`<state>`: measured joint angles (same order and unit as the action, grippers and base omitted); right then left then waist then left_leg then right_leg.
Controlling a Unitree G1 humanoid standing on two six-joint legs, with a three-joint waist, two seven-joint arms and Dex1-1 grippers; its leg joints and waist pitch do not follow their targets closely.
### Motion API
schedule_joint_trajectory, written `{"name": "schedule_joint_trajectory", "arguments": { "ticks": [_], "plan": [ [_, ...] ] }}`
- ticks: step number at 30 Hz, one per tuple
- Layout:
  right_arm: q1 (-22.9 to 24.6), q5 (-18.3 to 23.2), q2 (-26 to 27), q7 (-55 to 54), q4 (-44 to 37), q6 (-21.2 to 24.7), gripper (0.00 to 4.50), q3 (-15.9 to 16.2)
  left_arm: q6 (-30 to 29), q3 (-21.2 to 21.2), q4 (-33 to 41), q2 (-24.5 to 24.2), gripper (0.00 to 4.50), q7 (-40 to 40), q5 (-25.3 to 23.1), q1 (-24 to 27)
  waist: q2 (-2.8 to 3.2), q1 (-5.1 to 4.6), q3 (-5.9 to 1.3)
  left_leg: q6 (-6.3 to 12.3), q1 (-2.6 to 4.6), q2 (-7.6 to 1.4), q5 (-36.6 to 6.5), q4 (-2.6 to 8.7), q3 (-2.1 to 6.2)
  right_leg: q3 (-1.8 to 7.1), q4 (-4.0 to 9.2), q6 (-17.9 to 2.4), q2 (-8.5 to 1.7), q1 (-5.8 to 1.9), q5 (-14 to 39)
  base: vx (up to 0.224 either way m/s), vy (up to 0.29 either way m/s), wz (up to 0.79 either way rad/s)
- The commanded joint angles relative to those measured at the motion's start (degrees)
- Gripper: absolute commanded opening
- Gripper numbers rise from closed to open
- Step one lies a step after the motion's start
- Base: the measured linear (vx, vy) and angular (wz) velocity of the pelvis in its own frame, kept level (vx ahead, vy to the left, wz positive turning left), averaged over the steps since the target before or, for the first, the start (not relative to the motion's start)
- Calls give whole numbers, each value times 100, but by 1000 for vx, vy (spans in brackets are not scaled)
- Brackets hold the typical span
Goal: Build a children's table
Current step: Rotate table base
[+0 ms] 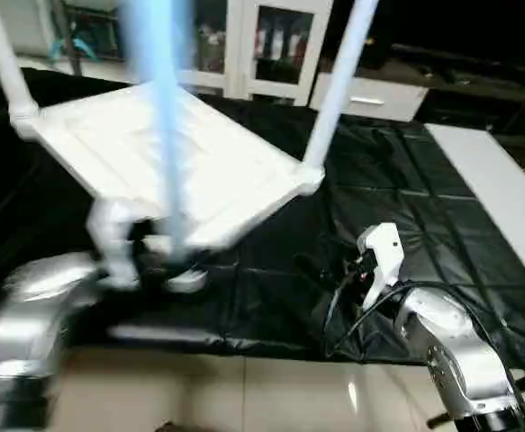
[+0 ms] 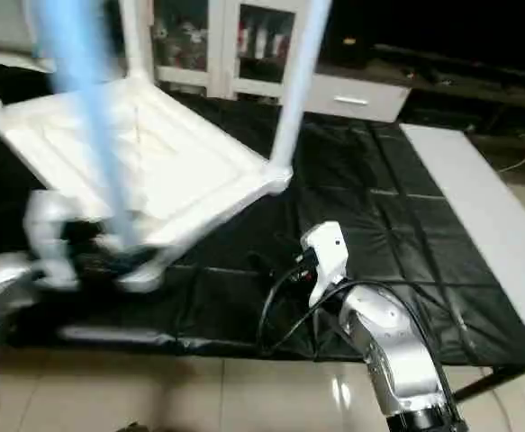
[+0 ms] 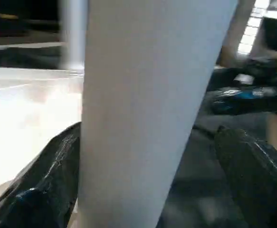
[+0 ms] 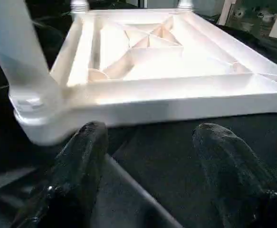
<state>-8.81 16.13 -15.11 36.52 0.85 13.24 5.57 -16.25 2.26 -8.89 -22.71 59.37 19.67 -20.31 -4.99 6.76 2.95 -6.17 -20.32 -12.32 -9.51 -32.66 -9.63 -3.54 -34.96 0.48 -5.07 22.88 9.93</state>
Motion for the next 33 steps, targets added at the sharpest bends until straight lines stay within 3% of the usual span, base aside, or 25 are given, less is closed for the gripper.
{"name": "schedule_joint_trajectory", "arguments": {
  "ticks": [1, 3, 4, 5, 7, 10, 13, 15, 20, 24, 25, 26, 28, 33],
  "plan": [
    [-70, -36, -16, -49, 23, -79, 315, -109, 259, 658, -735, 562, 446, 53, -459, -616, 228, -4, -362, -186, 59, -44, -1729, 398, -21, 234, 378, -948, -217, -227, 971, 0, 0, 0],
    [-70, -28, -5, -74, 15, -86, 315, -130, 607, 842, -1225, 937, 446, -171, -775, -947, 161, -1, -363, -149, 48, -34, -1729, 388, -35, 229, 427, -853, -214, -241, 1105, 0, 0, 0],
    [-70, -25, -1, -84, 10, -86, 315, -138, 724, 876, -1423, 1092, 446, -286, -869, -1073, 244, 21, -373, -162, 34, -35, -1709, 388, -8, 227, 410, -823, -244, -269, 1124, 0, 0, 0],
    [-65, -28, -2, -92, 5, -91, 315, -142, 770, 883, -1547, 1163, 446, -413, -924, -1149, 196, 5, -379, -142, 3, -35, -1620, 378, -4, 221, 413, -824, -258, -298, 1063, 0, 0, 0],
    [6, -23, -21, -172, -70, -114, 315, -203, 1181, 961, -2396, 1507, 446, -1238, -1325, -1675, 211, -18, -411, -76, 7, -8, -1545, 343, -11, 214, 425, -783, -216, -307, 912, 0, 0, 0],
    [76, -3, -43, -205, -147, -109, 315, -258, 1334, 1049, -2594, 1476, 446, -1347, -1482, -1827, 226, -28, -414, 90, -41, -7, -1297, 331, 5, 201, 397, -860, -245, -346, 755, 0, 0, 0],
    [165, -2, -69, -213, -211, -111, 315, -311, 1292, 1052, -2386, 1204, 446, -680, -1352, -1766, 274, -45, -400, 196, -39, -6, -1233, 328, -15, 204, 415, -987, -245, -325, 906, 0, 0, 0],
    [170, -3, -67, -216, -216, -110, 315, -318, 1298, 1060, -2361, 1122, 446, -494, -1354, -1748, 304, -59, -393, 173, -19, -24, -1358, 345, -10, 201, 428, -1015, -244, -307, 1099, 0, 0, 0],
    [109, 43, -45, -211, -305, -46, 315, -304, 913, 1342, -1913, 78, 446, 699, -1368, -1465, 357, -90, -376, 54, 34, -54, -1668, 387, -5, 208, 396, -1101, -229, -255, 1163, 0, 0, 0],
    [5, 106, 3, -192, -334, -2, 315, -292, 1099, 1282, -2172, -216, 446, 587, -1631, -1548, 343, -82, -362, 25, 44, -54, -1762, 392, -14, 207, 405, -1080, -228, -236, 1266, 0, 0, 0],
    [-110, 98, 52, -181, -299, -11, 315, -248, 1352, 1299, -2485, -248, 446, 387, -1871, -1671, 294, -70, -362, 13, 42, -56, -1741, 397, -19, 208, 409, -1044, -240, -239, 1320, 0, 0, 0],
    [-200, 93, 96, -184, -278, -18, 315, -217, 1574, 1330, -2730, -253, 446, 182, -2068, -1776, 328, -53, -362, 4, 52, -44, -1745, 393, -21, 210, 419, -981, -235, -224, 1401, 0, 0, 0],
    [-294, 132, 145, -157, -281, 5, 315, -179, 1666, 1368, -2941, -231, 446, -29, -2182, -1894, 318, -40, -370, -30, 31, -46, -1654, 401, -5, 211, 407, -916, -253, -246, 1353, 0, 0, 0],
    [-578, 94, 265, -79, -117, -17, 315, -12, 1803, 1591, -3158, -202, 446, -233, -2430, -2066, 313, -20, -398, -38, 14, -46, -1386, 380, -10, 213, 346, -1007, -259, -259, 918, 0, 0, 0]
  ]
}}
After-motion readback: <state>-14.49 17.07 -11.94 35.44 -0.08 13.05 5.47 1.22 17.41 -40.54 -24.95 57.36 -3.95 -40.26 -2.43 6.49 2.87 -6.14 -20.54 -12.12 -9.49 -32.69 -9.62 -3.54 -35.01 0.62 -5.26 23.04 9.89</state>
